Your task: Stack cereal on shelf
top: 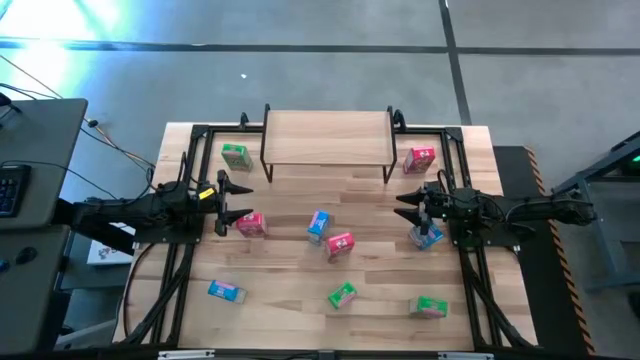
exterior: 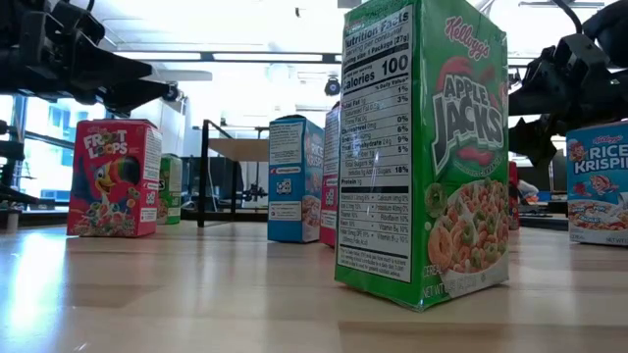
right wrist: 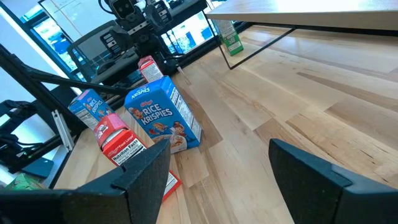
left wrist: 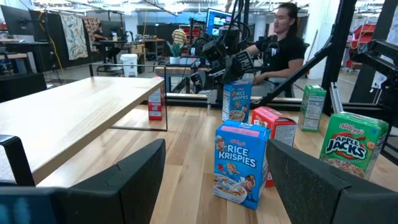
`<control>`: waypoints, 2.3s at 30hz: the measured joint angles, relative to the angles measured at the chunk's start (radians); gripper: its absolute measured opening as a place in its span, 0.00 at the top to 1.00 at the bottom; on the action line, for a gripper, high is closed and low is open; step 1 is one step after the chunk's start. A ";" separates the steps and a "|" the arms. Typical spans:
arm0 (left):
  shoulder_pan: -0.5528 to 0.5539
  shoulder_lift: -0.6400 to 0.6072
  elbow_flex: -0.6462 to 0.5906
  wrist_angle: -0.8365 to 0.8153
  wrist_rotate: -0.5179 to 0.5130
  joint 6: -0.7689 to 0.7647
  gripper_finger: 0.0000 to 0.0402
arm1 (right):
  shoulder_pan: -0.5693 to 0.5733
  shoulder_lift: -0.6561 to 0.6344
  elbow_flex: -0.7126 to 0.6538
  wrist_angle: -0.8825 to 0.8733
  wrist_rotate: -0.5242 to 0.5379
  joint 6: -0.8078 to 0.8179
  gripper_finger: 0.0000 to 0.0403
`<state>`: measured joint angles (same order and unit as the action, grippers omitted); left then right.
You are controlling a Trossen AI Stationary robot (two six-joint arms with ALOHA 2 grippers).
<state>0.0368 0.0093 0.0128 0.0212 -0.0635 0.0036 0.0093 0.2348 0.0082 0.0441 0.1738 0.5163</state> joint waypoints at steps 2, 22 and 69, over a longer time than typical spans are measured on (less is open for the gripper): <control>0.000 0.000 0.000 0.000 0.000 0.000 0.33 | 0.000 0.000 0.000 0.000 0.000 0.000 0.34; 0.000 0.000 0.000 0.000 0.000 0.000 0.33 | 0.000 0.000 0.000 0.000 0.000 0.000 0.34; 0.000 0.000 0.000 0.000 0.000 0.000 0.33 | 0.000 0.570 0.651 -0.312 -0.151 -0.447 0.23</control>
<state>0.0371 0.0093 0.0128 0.0208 -0.0635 0.0036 0.0097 0.8049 0.6590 -0.2680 0.0225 0.0696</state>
